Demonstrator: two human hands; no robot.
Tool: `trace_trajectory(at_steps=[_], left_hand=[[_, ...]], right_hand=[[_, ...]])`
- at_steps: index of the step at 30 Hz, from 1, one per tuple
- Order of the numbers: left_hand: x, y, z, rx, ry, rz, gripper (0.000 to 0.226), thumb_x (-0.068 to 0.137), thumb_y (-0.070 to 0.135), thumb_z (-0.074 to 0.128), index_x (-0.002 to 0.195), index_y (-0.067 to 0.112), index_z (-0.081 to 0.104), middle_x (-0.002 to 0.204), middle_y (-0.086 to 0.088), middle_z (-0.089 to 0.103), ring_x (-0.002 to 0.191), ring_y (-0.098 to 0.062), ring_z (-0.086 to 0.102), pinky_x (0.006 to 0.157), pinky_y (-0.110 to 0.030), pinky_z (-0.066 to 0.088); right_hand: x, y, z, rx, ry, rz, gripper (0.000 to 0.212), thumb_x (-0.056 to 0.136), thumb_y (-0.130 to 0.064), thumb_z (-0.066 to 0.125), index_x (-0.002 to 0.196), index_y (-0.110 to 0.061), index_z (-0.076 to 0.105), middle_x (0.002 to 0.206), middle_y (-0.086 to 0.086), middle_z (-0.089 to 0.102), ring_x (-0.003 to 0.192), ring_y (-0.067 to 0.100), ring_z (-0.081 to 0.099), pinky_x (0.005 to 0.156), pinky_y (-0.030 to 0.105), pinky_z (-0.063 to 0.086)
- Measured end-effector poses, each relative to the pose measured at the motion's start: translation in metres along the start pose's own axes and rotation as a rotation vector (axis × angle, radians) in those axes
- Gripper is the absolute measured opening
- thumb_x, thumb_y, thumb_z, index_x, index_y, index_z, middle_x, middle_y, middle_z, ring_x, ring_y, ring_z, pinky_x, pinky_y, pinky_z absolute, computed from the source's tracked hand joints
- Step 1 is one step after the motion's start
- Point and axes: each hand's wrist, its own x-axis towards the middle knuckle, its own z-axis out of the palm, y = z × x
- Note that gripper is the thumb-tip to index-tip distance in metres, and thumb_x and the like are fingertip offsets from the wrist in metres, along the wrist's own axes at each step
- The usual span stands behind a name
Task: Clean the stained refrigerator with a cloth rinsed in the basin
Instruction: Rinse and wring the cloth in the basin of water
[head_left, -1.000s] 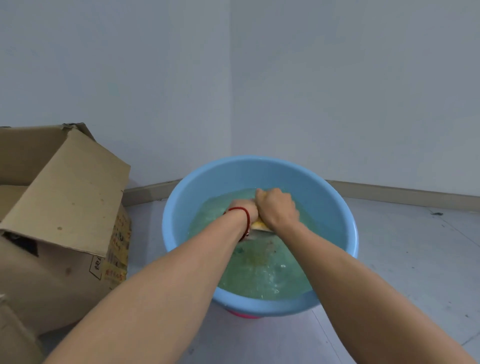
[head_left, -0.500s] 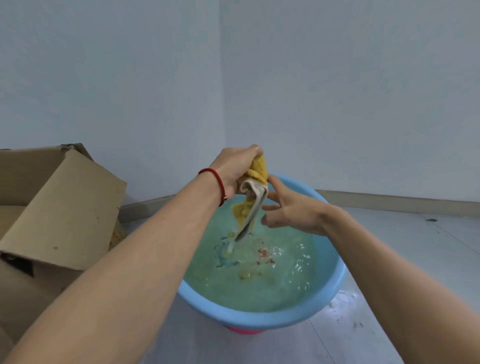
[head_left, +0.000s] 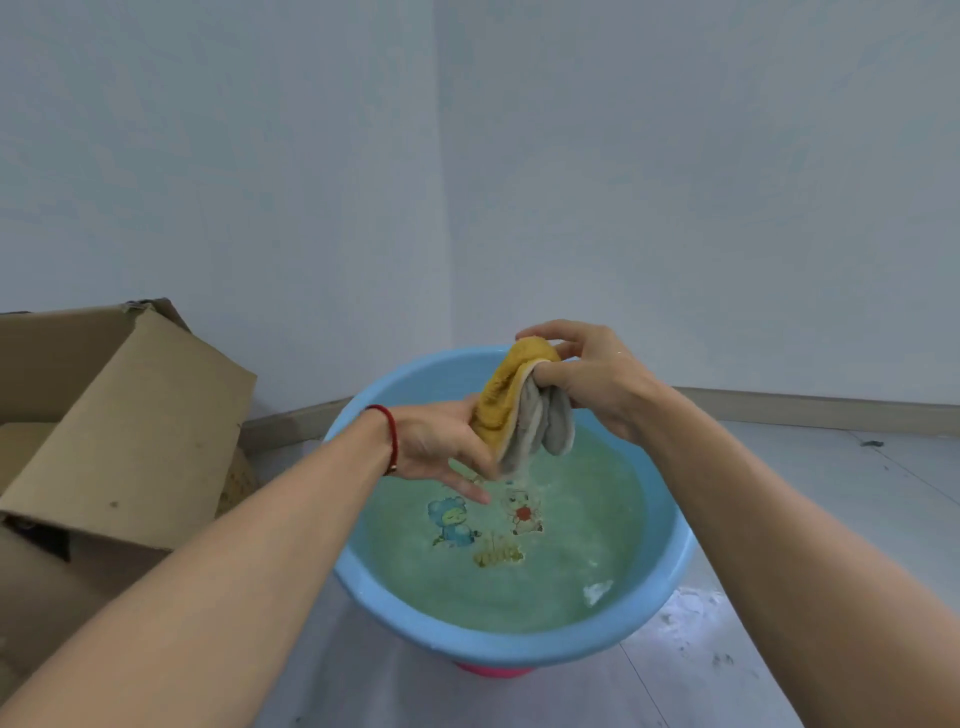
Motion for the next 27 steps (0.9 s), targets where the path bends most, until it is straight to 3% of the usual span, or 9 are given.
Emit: trace_trajectory(at_steps=[2,5,8,10,13,16,20,24,27], left_hand=[[0.013,-0.005,0.010,0.030,0.012,0.042,0.083,0.080,0.003,0.084,0.142,0.038,0.043,0.133,-0.004,0.058,0.116,-0.031,0.063,0.082,-0.047,0.060],[0.031,-0.009,0.023,0.041,0.238,0.214,0.059,0.076,0.015,0.089,0.125,0.028,0.058,0.094,0.001,0.067,0.079,-0.021,0.063,0.062,-0.033,0.054],[0.038,-0.004,0.026,0.162,0.495,0.345,0.023,0.077,0.007,0.085,0.091,0.014,0.069,0.066,0.006,0.061,0.058,-0.012,0.053,0.048,-0.021,0.044],[0.040,-0.002,0.020,0.281,0.504,0.478,0.016,0.077,0.010,0.085,0.088,0.009,0.073,0.074,0.006,0.068,0.062,-0.007,0.062,0.056,-0.018,0.050],[0.037,0.003,0.014,0.813,0.635,0.616,0.022,0.078,0.038,0.074,0.076,0.018,0.065,0.074,0.005,0.067,0.073,-0.019,0.064,0.063,-0.032,0.051],[0.036,0.003,0.009,1.233,0.691,0.785,0.015,0.078,0.029,0.061,0.074,0.017,0.053,0.075,0.002,0.049,0.066,-0.023,0.046,0.057,-0.034,0.038],[0.035,-0.017,-0.001,1.374,0.602,0.736,0.021,0.075,-0.008,0.064,0.086,0.009,0.058,0.087,-0.007,0.052,0.065,-0.030,0.053,0.053,-0.035,0.042],[0.032,-0.024,0.006,1.419,0.546,0.468,0.015,0.083,0.004,0.059,0.087,0.018,0.056,0.083,-0.003,0.063,0.075,-0.025,0.059,0.062,-0.035,0.042],[0.038,-0.032,0.013,1.300,0.579,0.278,0.032,0.083,0.007,0.057,0.108,0.026,0.053,0.081,-0.003,0.059,0.082,-0.031,0.061,0.061,-0.038,0.046]], right_hand=[[0.002,0.001,0.002,0.138,-0.024,0.068,0.035,0.088,0.009,0.062,0.114,-0.011,0.073,0.093,0.011,0.074,0.079,0.021,0.071,0.076,0.037,0.061],[0.001,0.007,0.000,0.378,-0.070,0.179,0.029,0.087,0.014,0.054,0.112,0.013,0.067,0.097,0.020,0.069,0.088,0.028,0.068,0.079,0.036,0.061],[-0.001,0.022,-0.015,0.685,-0.167,0.258,0.036,0.078,-0.001,0.054,0.111,0.006,0.065,0.103,0.018,0.064,0.098,0.031,0.061,0.080,0.038,0.060],[-0.004,0.033,-0.019,0.802,-0.161,0.302,0.040,0.076,-0.024,0.056,0.108,-0.002,0.067,0.105,0.018,0.063,0.093,0.034,0.061,0.080,0.042,0.055],[-0.013,0.048,0.003,0.676,-0.148,0.399,0.054,0.092,-0.060,0.057,0.105,-0.011,0.074,0.099,0.016,0.068,0.084,0.030,0.065,0.085,0.049,0.057],[-0.022,0.059,0.021,0.780,-0.311,0.515,0.077,0.085,-0.071,0.065,0.123,-0.005,0.073,0.124,0.024,0.069,0.117,0.044,0.065,0.089,0.058,0.060],[-0.028,0.056,0.016,0.369,-0.536,0.401,0.047,0.094,-0.045,0.066,0.115,-0.003,0.068,0.106,0.019,0.070,0.087,0.023,0.071,0.068,0.026,0.059],[-0.025,0.054,0.029,-0.449,-0.447,0.086,0.020,0.088,-0.026,0.079,0.095,-0.014,0.065,0.079,0.005,0.069,0.066,0.018,0.065,0.060,0.030,0.054],[-0.021,0.058,0.038,-0.917,-0.357,-0.117,0.030,0.084,-0.019,0.071,0.110,-0.013,0.057,0.092,0.006,0.070,0.082,0.030,0.067,0.070,0.042,0.056]])
